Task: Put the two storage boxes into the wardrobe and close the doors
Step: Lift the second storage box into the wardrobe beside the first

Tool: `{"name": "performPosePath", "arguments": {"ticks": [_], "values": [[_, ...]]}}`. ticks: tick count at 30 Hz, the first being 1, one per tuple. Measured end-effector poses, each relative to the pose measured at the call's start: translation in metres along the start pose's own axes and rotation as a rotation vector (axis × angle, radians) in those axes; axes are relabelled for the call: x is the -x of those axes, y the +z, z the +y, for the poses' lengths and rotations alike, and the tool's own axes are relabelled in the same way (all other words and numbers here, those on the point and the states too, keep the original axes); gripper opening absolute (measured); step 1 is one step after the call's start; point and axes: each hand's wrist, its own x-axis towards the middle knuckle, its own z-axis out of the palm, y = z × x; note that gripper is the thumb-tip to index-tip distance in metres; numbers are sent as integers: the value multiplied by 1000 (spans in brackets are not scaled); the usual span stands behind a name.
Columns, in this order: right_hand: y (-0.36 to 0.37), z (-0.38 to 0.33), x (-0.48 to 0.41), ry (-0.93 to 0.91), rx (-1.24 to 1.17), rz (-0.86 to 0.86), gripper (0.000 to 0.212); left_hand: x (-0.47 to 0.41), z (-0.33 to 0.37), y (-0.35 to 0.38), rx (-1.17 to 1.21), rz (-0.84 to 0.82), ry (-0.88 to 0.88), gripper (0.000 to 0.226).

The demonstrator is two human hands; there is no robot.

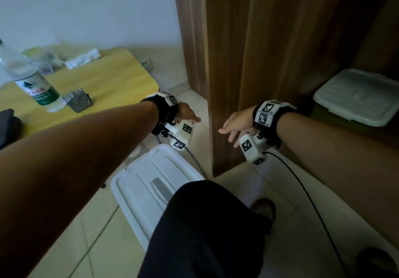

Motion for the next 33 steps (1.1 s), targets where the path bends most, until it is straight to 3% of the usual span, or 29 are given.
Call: {"name": "performPosePath", "arguments": {"ticks": [5,13,19,24,28,33], "values": [[7,-28,9,-1,144,35,59,46,-50,-76,-5,203,-18,49],[25,-55,-2,81,175,141,35,55,-140,-59,-169,57,-94,51],[87,-49,-32,95,193,68,64,10,-177,-21,-156,94,-96,47],[106,41,-30,228,501,34,59,-50,-203,4,-80,118,-135,36],[71,88,-15,343,255,37,69,-84,-204,16,-27,129,-134,52],[67,76,-27,202,-23,74,73,-104,-209,26,-27,123,-195,57]]}}
